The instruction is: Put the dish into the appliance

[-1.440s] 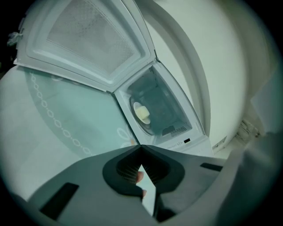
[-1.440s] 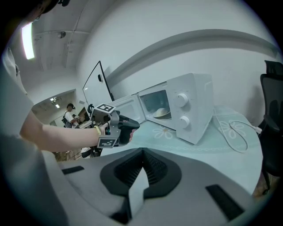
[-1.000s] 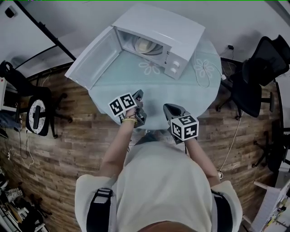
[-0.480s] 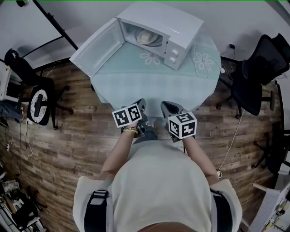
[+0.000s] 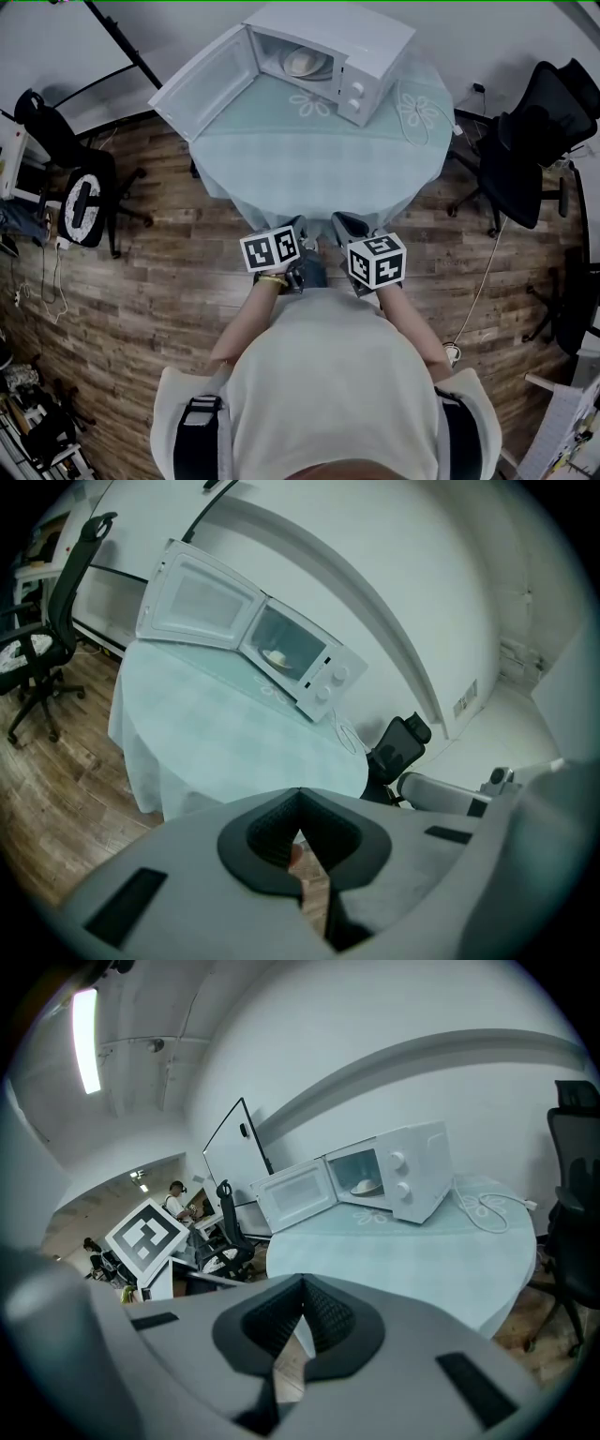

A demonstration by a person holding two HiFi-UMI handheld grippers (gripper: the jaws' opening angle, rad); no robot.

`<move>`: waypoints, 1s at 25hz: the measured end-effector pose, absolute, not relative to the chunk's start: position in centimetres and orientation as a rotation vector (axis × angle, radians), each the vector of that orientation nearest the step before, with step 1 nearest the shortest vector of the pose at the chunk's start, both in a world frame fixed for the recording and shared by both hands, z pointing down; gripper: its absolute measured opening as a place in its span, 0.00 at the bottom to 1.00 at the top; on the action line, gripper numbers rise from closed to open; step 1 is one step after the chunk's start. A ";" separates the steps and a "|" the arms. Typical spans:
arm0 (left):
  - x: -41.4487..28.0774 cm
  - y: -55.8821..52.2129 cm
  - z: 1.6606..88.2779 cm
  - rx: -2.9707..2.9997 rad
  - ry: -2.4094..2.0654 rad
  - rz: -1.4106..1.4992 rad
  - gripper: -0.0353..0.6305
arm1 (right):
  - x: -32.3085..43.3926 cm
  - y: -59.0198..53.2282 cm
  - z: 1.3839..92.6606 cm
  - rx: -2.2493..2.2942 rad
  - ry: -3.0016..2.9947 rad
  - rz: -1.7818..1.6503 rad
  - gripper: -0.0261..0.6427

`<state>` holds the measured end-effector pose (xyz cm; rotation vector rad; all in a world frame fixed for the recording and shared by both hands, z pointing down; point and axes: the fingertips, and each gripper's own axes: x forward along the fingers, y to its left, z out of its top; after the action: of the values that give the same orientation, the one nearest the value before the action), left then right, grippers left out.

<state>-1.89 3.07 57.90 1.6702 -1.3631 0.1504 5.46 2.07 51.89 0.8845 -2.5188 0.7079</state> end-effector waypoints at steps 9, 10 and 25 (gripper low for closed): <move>-0.6 5.3 58.2 1.672 -1.338 0.158 0.07 | 6.3 4.3 51.6 0.886 -2.523 0.640 0.05; -0.6 5.4 58.2 1.670 -1.339 0.156 0.07 | 6.3 4.5 51.6 0.881 -2.524 0.636 0.05; 0.2 6.4 58.0 1.670 -1.331 0.133 0.07 | 6.7 5.8 51.5 0.871 -2.529 0.624 0.05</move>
<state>0.23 6.44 58.03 1.6696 -1.3307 0.1334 6.70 5.75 51.50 0.8706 -2.5292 0.6235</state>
